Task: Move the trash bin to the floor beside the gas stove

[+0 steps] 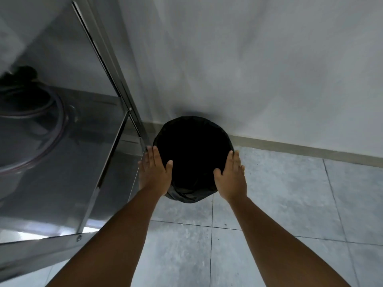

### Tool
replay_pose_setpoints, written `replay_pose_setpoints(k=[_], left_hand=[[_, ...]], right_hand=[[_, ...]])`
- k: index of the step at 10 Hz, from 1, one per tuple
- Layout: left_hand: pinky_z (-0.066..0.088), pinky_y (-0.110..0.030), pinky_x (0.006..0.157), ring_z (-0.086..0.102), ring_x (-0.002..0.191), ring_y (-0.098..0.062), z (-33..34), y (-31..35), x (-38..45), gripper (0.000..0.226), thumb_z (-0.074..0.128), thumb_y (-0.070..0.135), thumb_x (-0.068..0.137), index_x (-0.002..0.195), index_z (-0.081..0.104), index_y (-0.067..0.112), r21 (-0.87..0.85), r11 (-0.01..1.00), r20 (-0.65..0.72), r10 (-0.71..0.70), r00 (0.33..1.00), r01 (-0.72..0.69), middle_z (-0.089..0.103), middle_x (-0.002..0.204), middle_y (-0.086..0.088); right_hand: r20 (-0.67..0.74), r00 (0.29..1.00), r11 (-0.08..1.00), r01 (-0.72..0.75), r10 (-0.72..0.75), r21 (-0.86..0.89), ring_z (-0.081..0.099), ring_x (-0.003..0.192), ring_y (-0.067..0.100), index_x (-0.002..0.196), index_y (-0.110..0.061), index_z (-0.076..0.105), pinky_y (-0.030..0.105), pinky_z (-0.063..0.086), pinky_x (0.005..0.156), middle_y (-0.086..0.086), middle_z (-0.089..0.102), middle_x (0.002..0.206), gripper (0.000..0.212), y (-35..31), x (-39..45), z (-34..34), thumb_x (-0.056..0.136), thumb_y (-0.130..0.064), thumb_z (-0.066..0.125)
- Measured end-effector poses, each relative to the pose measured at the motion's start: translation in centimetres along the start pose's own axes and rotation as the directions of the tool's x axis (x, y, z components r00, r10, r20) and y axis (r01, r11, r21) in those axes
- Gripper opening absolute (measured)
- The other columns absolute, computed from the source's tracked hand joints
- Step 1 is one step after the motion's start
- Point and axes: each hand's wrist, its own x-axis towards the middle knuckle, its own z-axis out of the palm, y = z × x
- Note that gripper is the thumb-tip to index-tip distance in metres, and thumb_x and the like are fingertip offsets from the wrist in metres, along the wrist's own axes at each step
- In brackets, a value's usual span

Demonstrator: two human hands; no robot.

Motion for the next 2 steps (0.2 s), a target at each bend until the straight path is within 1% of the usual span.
replay_pose_setpoints(k=[1,2], left_hand=[[0.004,-0.044,0.126,-0.001,0.157,-0.027,-2.9,1.5,-2.6,0.075,0.019,0.048,0.101,0.159,-0.005,0.005,0.067,0.997,0.069,-0.041,0.997,0.036,-0.005,0.169,-0.013],[0.003,-0.044,0.126,-0.003,0.157,-0.029,-8.8,4.0,-6.9,0.074,0.017,0.047,0.102,0.158,-0.005,0.004,0.105,0.994,0.131,-0.042,0.991,0.029,-0.006,0.168,-0.015]], right_hand=[[0.105,0.994,0.999,0.023,-0.020,-0.025,0.005,0.154,0.025,0.158,-0.010,0.005,0.038,0.005,0.125,0.009,0.001,0.167,0.068,-1.6,-1.4,-3.2,0.100,-0.030,0.034],[0.264,0.961,0.993,0.101,-0.083,-0.055,0.006,0.154,0.027,0.158,-0.011,0.009,0.039,0.007,0.124,0.008,0.002,0.167,0.063,-4.6,-4.0,-9.6,0.101,-0.031,0.029]])
